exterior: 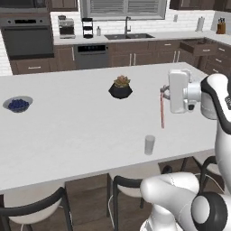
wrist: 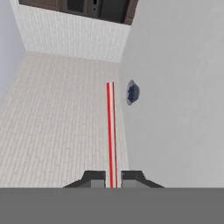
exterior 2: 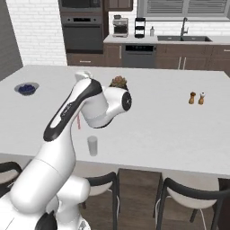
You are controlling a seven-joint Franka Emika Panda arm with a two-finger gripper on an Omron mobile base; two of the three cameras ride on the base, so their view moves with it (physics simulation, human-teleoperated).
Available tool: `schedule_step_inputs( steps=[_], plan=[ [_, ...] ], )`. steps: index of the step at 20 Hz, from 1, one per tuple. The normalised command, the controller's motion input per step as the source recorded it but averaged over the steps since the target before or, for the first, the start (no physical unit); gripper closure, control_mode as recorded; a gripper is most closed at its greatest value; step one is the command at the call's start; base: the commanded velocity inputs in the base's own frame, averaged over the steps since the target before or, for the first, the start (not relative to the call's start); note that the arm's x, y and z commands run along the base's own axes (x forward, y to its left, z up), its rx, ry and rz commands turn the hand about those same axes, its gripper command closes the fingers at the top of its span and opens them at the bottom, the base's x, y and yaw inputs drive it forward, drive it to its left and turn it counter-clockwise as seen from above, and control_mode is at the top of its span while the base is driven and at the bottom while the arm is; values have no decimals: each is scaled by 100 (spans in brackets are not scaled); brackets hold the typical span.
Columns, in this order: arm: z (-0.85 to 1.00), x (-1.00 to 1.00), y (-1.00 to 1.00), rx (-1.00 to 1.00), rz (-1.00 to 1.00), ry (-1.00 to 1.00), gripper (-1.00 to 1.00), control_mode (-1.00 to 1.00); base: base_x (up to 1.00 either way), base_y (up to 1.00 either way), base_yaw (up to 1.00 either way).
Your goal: Take a straw from the drawer in front and place it inside the glass cup on the dining counter.
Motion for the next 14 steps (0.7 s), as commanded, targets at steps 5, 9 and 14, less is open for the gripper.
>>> schedule_step_inputs(
  steps=[5,9,14],
  plan=[
    [-33,0,-14,0,0,-12,100,-100,0,0,0],
    [-25,1,-1,0,0,-11,100,-100,0,0,0],
    [-18,14,0,1,0,-4,100,-100,0,0,0]
  ],
)
